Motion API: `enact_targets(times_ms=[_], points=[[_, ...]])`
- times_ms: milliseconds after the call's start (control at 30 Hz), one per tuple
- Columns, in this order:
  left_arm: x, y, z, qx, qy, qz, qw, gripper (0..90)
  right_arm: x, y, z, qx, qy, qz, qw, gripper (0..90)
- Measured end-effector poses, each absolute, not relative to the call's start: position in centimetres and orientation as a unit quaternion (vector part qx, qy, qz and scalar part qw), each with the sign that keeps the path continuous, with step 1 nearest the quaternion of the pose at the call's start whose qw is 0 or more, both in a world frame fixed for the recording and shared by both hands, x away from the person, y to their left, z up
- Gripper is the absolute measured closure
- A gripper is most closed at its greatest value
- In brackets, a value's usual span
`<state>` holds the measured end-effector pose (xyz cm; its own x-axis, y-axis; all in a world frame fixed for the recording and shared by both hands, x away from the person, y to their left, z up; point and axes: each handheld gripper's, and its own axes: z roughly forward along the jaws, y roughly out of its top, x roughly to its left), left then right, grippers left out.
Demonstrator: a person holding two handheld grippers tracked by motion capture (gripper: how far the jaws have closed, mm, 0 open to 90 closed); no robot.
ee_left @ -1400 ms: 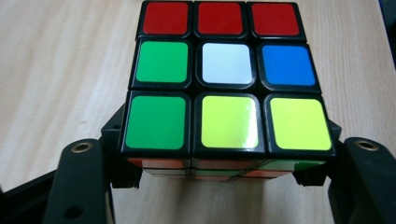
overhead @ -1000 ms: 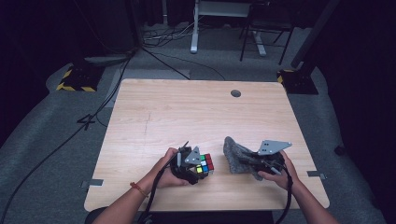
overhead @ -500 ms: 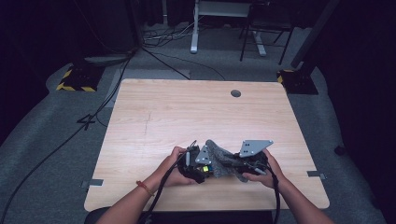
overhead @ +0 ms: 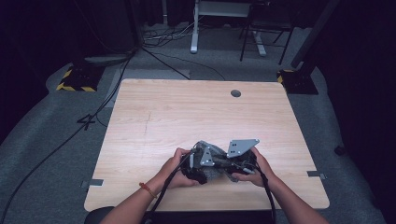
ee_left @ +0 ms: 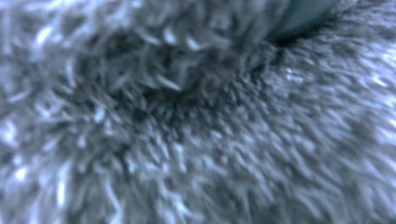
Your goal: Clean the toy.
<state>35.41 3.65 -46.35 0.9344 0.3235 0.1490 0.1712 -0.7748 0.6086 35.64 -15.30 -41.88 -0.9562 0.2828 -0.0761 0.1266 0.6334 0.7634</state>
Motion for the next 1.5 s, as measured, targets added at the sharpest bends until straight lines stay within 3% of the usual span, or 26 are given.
enact_targets(times_ms=[267,567,1000,1500], points=[[35.2,4.7,-45.9,0.931,0.115,0.115,0.328,33.5,36.3,-17.0,-42.7,0.138,0.901,0.389,0.131,75.6],[34.8,5.4,-45.3,0.924,0.111,0.12,0.346,33.6,36.4,-18.4,-43.3,0.157,0.896,0.396,0.127,75.8],[34.8,3.4,-45.8,0.934,0.103,0.124,0.319,33.6,34.4,-15.0,-41.3,0.101,0.891,0.425,0.126,75.9],[34.1,5.1,-44.4,0.923,0.108,0.136,0.343,33.6,35.4,-18.4,-41.9,0.149,0.883,0.421,0.142,76.2]])
